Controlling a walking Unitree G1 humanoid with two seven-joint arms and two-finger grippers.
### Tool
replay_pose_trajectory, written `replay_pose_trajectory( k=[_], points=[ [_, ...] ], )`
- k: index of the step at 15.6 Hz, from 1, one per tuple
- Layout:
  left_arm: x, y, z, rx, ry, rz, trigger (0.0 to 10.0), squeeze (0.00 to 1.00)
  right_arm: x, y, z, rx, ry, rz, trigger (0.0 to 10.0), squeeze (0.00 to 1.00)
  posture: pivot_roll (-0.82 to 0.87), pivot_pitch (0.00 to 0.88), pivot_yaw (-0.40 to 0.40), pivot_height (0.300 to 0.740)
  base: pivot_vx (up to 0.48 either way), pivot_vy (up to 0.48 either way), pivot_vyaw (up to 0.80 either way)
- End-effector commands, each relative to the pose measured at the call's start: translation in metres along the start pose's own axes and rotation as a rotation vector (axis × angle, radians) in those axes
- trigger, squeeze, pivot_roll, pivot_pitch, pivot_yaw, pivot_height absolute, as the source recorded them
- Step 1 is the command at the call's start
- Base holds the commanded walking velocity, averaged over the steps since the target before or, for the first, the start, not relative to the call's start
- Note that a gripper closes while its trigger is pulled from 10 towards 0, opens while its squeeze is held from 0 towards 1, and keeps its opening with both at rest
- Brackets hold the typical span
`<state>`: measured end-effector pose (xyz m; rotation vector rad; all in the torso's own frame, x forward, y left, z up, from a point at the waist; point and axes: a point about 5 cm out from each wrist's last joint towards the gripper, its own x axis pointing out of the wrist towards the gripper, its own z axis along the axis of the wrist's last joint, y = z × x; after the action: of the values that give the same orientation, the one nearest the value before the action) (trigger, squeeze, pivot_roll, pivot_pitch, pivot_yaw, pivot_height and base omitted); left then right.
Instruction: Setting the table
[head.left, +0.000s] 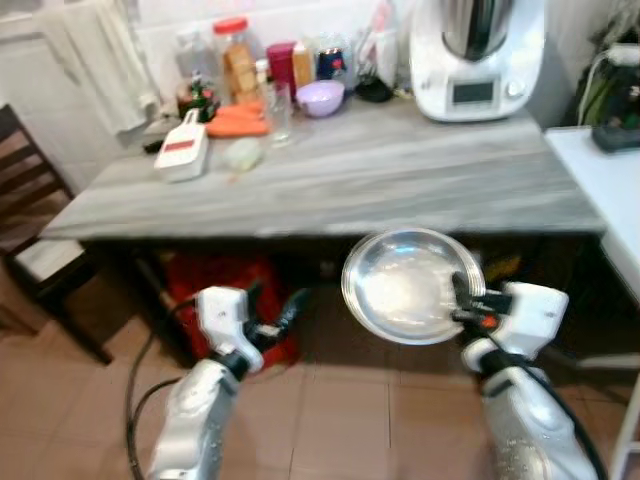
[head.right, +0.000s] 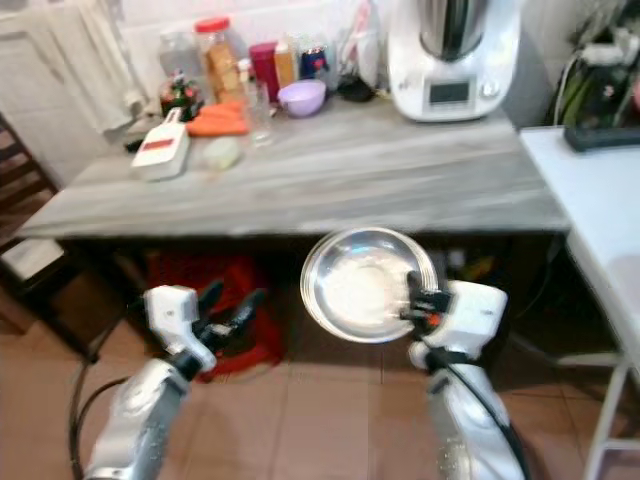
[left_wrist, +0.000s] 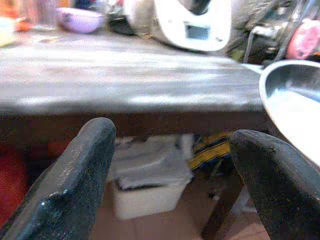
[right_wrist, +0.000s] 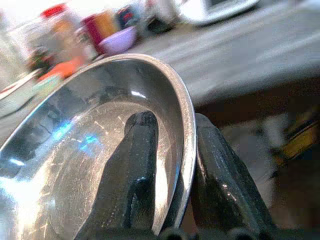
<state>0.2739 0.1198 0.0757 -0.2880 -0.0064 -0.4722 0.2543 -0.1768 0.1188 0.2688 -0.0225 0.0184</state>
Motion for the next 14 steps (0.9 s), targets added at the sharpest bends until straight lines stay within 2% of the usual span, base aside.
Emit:
replay_pose_trajectory(
  k=[1,6,9,14],
  points=[
    [-0.0039,0.0109,0.0065,0.034,-0.006,0.029,10.0,0.0,0.0024,0.0116,0.0012,0.022,-0.015,0.035,10.0,0.0,-0.05,0.0,0.117,0.74,0.48,0.0,-0.56],
    [-0.0034,0.0098,0.0059,0.033,-0.002,0.026,10.0,0.0,0.0026,0.0126,0.0012,0.009,-0.017,0.039,10.0,0.0,-0.05,0.0,0.12,0.74,0.477,0.0,0.0],
    [-0.0032,0.0089,0.0057,0.033,-0.002,0.025,10.0,0.0,0.0038,0.0144,0.0021,0.003,-0.024,0.049,10.0,0.0,-0.05,0.0,0.121,0.74,0.472,0.0,0.67],
    [-0.0048,0.0097,0.0032,0.036,0.012,0.033,10.0,0.0,0.0053,0.0129,0.0005,0.014,-0.019,0.031,10.0,0.0,-0.05,0.0,0.118,0.74,0.421,0.0,0.0]
  ],
)
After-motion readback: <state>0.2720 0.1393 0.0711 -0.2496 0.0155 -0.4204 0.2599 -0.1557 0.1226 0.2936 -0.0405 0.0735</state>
